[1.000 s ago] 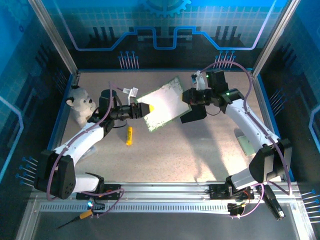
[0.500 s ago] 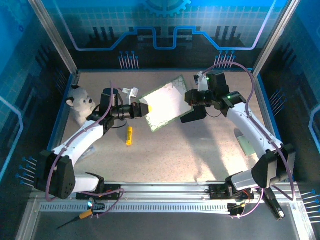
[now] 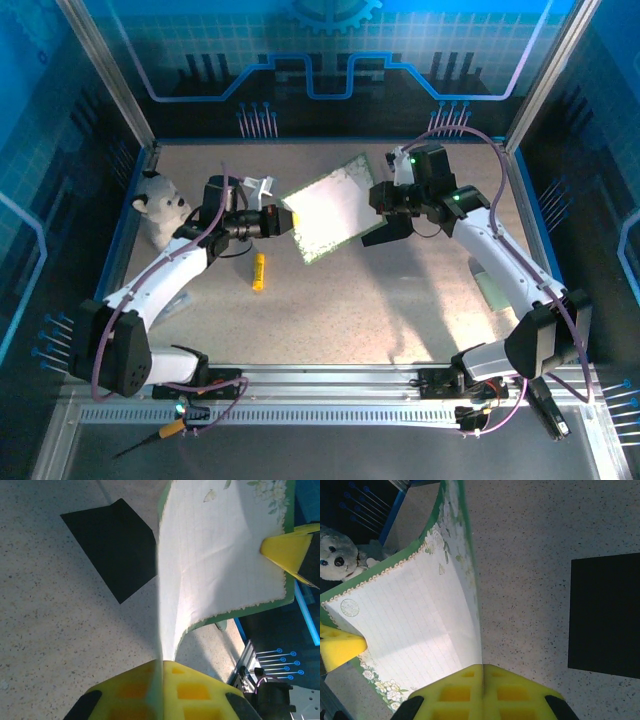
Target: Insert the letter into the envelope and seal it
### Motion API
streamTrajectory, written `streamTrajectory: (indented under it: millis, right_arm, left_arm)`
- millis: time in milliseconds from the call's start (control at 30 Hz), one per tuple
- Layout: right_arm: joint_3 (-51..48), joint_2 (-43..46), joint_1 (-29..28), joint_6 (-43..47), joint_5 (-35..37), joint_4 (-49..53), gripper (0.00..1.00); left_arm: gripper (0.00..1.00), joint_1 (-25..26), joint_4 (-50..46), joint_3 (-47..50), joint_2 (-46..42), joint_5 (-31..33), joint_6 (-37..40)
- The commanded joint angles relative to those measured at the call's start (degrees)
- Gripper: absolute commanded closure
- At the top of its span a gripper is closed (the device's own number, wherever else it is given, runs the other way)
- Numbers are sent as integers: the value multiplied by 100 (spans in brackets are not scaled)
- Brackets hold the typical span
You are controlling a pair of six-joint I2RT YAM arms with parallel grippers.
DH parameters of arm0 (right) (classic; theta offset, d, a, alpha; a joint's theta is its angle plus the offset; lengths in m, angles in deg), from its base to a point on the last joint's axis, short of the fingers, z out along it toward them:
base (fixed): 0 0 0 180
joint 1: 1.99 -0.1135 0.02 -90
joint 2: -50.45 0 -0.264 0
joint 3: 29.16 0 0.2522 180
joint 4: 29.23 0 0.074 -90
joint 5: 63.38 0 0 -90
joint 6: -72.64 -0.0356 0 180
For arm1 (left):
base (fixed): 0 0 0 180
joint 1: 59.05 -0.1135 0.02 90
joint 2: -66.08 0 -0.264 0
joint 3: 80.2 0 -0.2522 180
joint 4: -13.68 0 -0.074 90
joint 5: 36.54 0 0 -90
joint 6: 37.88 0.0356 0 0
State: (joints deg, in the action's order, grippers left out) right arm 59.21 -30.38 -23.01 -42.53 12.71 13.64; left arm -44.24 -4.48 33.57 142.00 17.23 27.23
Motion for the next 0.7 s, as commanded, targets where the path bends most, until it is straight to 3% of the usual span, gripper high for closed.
streamTrajectory:
  millis: [0, 667]
  right_arm:
    - [-52, 200, -110, 103, -18, -131, 100]
    - [-337, -15, -804, -4, -109, -721, 100]
  left_arm:
    - [95, 15, -120, -210, 97, 157, 121]
    - [98, 22, 531, -372, 582, 104, -511]
